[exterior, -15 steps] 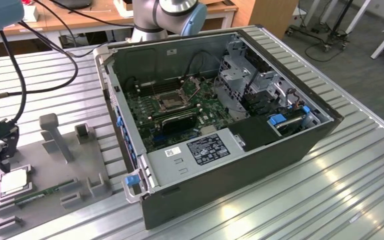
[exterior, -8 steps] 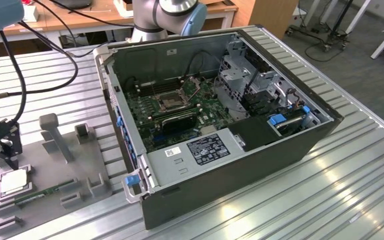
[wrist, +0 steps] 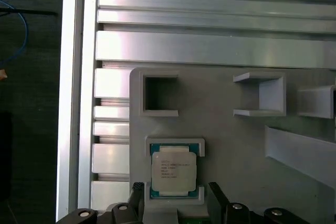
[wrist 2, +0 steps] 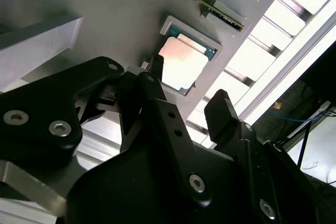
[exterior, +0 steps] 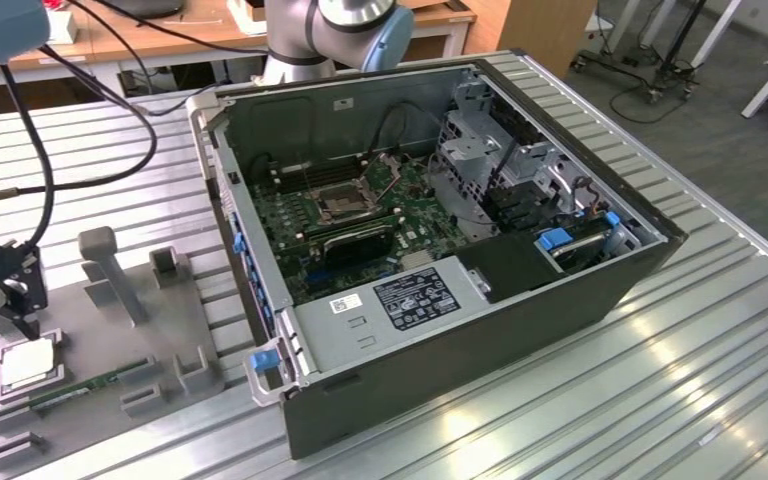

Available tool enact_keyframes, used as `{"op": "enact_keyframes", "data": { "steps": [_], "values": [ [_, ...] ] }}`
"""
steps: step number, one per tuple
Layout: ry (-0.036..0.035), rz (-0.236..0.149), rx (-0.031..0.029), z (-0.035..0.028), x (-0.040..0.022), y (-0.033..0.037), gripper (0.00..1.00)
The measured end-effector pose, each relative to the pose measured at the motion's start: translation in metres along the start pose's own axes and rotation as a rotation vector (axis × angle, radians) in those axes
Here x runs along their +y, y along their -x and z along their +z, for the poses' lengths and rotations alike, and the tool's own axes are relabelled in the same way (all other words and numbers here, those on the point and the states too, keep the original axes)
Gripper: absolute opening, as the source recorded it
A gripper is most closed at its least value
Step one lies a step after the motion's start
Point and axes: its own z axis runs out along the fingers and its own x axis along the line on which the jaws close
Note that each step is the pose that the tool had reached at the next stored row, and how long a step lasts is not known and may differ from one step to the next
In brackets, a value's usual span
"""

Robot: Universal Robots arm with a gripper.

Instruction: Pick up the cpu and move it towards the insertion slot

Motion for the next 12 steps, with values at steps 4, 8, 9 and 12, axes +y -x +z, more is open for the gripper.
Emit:
{"op": "enact_keyframes", "data": {
  "steps": [4, 8, 9, 12],
  "values": [
    [-0.0001, 0.000, 0.0001, 0.0033, 0.0000, -0.0001, 0.59],
    [0.0000, 0.000, 0.0000, 0.0060, 0.0001, -0.0001, 0.59],
    [0.0000, 0.000, 0.0000, 0.0061, 0.0001, -0.0001, 0.59],
    [0.0002, 0.000, -0.0003, 0.0068, 0.0001, -0.0001, 0.59]
  ]
}}
